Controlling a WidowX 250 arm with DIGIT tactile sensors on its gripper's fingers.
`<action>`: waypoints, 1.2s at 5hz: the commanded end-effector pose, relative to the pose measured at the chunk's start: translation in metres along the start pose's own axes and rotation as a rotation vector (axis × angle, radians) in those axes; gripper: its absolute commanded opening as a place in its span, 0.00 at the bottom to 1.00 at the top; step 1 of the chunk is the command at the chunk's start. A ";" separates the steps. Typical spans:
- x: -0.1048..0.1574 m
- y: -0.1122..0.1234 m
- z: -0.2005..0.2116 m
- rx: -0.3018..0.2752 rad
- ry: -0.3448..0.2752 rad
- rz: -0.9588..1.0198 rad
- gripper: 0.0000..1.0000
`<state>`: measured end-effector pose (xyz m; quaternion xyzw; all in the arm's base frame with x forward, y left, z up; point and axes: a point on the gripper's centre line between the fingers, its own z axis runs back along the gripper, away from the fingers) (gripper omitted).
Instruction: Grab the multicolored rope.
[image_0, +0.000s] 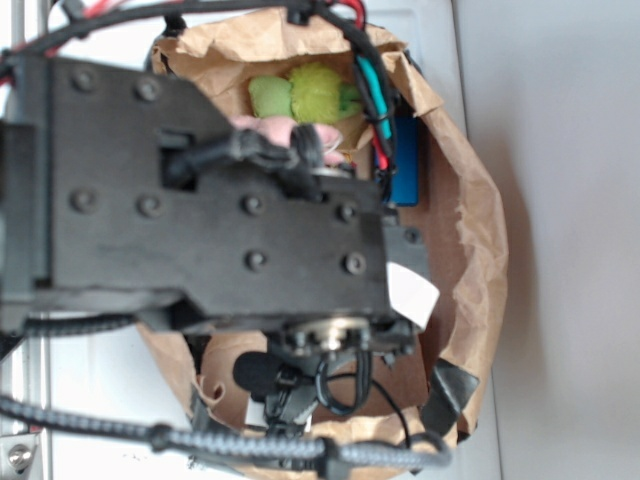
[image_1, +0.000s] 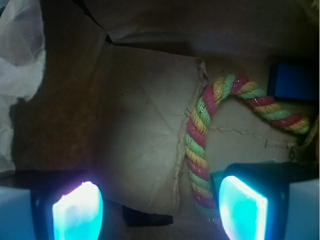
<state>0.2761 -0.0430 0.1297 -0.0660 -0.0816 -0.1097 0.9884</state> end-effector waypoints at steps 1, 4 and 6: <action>0.013 -0.004 0.018 0.005 -0.071 -0.032 1.00; 0.037 0.024 -0.029 0.063 -0.078 -0.013 1.00; 0.045 0.050 -0.005 0.042 -0.084 0.045 1.00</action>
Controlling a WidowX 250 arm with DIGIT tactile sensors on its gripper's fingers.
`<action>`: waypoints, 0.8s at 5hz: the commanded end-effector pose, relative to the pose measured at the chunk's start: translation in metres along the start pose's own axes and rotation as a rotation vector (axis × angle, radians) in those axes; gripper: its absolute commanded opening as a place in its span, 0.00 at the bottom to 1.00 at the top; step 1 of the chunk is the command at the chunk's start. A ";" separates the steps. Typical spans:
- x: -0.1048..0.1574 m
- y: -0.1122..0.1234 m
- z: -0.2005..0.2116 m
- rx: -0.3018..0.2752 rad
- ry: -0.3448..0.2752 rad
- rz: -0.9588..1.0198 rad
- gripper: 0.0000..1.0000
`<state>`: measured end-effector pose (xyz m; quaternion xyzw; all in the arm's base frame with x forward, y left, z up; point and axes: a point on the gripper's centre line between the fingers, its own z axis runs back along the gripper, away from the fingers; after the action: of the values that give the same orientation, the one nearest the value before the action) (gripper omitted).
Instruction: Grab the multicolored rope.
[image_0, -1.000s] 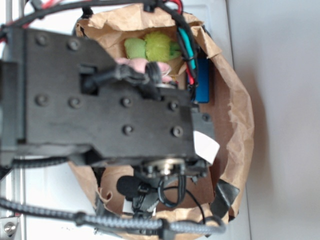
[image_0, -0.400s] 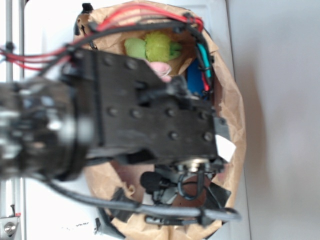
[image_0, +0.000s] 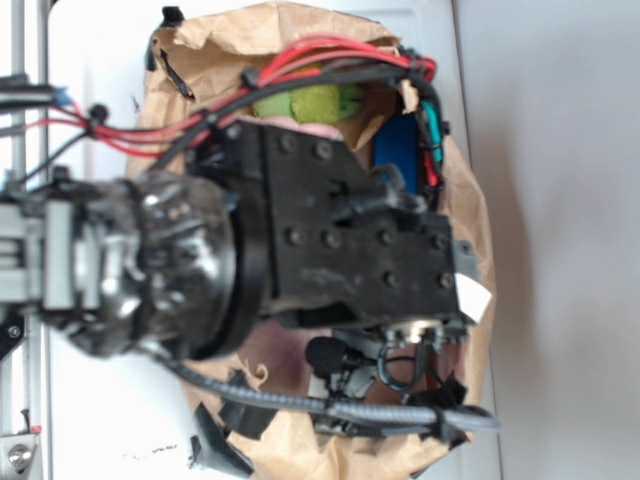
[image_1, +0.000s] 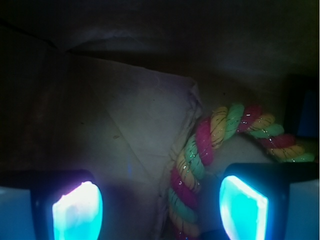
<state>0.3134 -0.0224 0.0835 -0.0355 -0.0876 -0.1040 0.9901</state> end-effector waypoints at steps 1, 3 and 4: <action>0.030 0.030 0.051 -0.034 -0.076 0.068 1.00; 0.005 0.031 0.027 0.072 -0.106 0.009 1.00; -0.019 0.029 0.011 0.139 -0.111 0.001 1.00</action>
<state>0.2913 0.0071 0.0641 0.0201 -0.1041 -0.0940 0.9899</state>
